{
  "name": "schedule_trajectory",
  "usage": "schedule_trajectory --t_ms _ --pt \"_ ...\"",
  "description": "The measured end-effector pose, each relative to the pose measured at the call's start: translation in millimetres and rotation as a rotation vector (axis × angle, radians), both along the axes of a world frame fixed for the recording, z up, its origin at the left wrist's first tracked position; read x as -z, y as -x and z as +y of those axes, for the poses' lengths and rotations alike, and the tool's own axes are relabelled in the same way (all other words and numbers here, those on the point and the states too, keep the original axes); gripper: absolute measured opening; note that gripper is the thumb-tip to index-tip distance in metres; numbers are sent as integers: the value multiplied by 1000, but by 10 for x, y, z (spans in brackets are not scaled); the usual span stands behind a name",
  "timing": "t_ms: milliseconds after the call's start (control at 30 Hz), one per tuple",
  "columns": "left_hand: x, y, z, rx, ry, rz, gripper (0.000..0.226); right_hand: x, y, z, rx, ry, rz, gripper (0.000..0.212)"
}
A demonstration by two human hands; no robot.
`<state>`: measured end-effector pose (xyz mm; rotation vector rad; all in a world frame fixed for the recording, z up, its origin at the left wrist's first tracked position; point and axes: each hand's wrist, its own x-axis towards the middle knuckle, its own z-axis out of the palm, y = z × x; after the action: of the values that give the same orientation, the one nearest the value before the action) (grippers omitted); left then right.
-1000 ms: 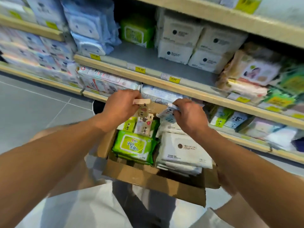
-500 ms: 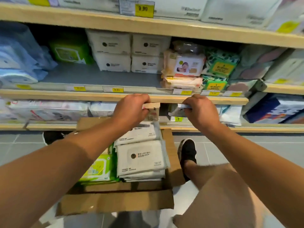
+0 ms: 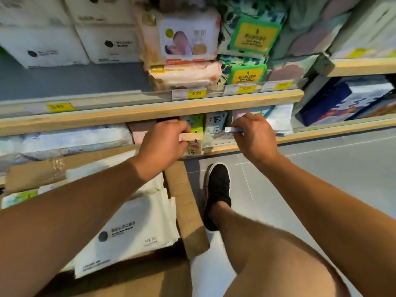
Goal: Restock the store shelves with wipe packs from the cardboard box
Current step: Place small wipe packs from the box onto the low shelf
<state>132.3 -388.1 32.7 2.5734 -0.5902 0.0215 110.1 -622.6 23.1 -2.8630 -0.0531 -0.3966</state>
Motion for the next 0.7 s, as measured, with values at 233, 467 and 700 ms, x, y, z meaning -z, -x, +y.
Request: schedule_trajectory --t_ms 233,467,700 --pt "574 -378 -115 46 -40 64 17 742 -427 -130 19 34 32 13" --pt "916 -618 -147 86 51 71 16 1281 -745 -144 -50 134 77 15" --pt "1046 -701 -140 94 23 65 14 1459 -878 -72 -8 261 -22 17"
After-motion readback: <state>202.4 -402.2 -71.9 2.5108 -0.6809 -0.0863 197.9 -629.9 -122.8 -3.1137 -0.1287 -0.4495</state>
